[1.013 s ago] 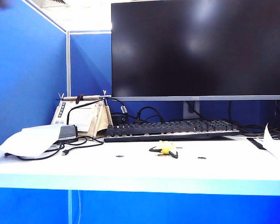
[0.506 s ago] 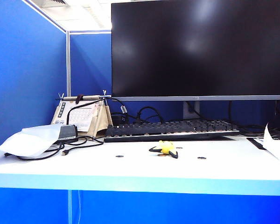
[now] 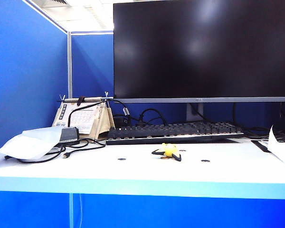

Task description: Pick up the doll and place it on the similarly colored coin.

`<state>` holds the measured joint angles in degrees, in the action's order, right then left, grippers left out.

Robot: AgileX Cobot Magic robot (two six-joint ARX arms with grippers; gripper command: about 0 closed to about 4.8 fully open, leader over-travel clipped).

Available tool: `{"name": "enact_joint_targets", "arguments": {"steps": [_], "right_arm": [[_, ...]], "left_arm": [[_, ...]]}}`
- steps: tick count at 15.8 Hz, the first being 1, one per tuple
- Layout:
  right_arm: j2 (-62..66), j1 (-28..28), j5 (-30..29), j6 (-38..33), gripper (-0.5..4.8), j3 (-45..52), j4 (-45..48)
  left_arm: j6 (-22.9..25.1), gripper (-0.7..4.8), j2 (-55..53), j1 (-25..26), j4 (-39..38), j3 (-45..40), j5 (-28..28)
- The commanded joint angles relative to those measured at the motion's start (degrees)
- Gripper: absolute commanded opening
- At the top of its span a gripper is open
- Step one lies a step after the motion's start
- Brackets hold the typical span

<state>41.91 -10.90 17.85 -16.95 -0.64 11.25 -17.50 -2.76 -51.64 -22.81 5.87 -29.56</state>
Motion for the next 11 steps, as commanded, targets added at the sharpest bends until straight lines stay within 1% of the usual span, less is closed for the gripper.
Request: {"name": "enact_joint_targets", "arguments": {"steps": [1, 4, 11], "right_arm": [[-0.1, 0.0, 0.1, -0.2, 1.71, -0.2, 0.7], [-0.1, 0.0, 0.5, -0.2, 1.71, -0.2, 0.8], [-0.1, 0.0, 0.1, -0.2, 1.71, -0.2, 0.8]], "left_arm": [[-2.1, -0.05, 2.4, -0.2, -7.2, 0.2, -0.2], [-2.9, -0.05, 2.5, -0.4, -7.2, 0.2, 0.0], [-2.8, -0.04, 2.5, -0.4, -7.3, 0.2, 0.4]]}}
